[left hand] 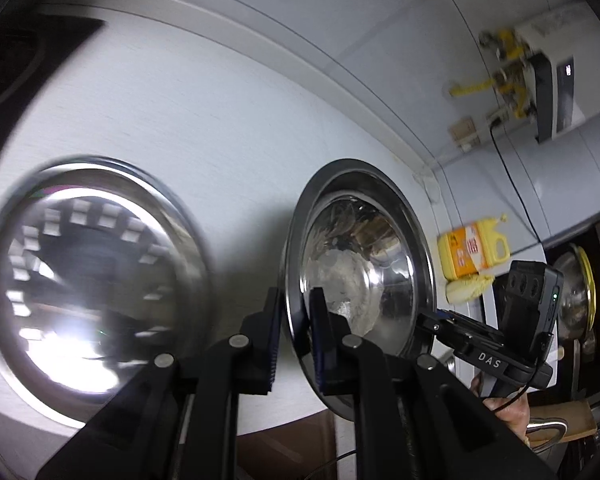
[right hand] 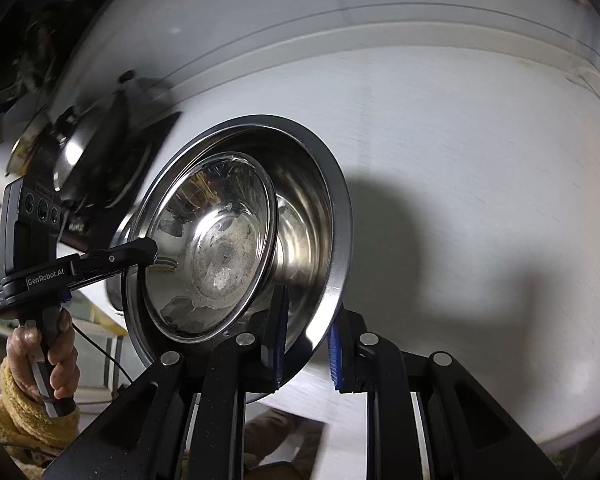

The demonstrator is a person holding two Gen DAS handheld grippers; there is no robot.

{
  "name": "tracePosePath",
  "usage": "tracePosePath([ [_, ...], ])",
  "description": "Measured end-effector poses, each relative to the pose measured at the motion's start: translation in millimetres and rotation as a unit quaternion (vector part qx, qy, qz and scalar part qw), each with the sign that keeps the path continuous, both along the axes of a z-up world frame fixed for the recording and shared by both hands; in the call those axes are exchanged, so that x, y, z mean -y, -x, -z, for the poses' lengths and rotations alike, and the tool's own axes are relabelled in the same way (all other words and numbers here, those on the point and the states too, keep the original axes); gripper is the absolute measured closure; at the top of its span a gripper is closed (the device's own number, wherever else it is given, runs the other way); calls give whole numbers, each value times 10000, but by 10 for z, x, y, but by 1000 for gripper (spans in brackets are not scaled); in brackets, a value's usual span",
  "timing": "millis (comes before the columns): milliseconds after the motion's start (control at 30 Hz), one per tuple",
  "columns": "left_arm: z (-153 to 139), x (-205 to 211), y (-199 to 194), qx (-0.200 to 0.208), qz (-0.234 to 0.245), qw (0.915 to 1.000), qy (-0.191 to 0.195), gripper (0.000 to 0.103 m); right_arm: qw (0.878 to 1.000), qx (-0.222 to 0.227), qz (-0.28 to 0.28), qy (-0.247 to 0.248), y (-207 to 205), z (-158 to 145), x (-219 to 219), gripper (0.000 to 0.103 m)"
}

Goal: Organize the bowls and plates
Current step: 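Carry the whole steel stack with both tools and lower it beside the stove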

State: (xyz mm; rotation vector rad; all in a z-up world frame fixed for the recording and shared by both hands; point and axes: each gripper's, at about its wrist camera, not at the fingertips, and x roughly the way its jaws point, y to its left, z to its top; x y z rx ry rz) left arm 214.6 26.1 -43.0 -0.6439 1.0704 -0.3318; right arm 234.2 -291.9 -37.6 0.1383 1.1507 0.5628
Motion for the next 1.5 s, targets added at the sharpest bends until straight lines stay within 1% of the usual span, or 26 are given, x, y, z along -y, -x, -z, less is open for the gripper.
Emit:
tracePosePath([
  [167,-68,-624,198,19,-323,9993,-165,90,9989,9,-434,-176,-41,-32,-625,87],
  [300,17,-1069,346,-31,-525,9981,-314,90,9972,-103,-680,-287,-28,41,-1042,86],
  [433,177,-1348,433,-135,-593,9973,-417,90,9954,-286,-864,-293,14,185,-1395,86],
  [600,356,-1600,452,-254,-659,9967,-408,91,9942,-454,-955,-192,49,336,-1672,86],
  [767,440,-1659,413,-317,-628,9967,-406,91,9938,-589,-934,-114,43,473,-1818,86],
  [1067,538,-1656,372,-374,-516,9973,-356,91,9949,-647,-774,-49,52,502,-1821,86],
  [1133,545,-1648,365,-358,-488,9975,-363,91,9952,-631,-752,-17,57,492,-1882,86],
  [1300,556,-1626,372,-338,-411,9976,-452,91,9956,-626,-703,-9,74,498,-1902,86],
  [1367,560,-1624,369,-331,-384,9975,-498,91,9958,-578,-715,-15,94,487,-1910,84],
  [1433,548,-1615,367,-305,-365,9971,-587,89,9962,-499,-709,11,116,474,-1918,84],
  [1500,524,-1597,362,-249,-322,9967,-703,89,9968,-429,-679,1,135,461,-1914,84],
])
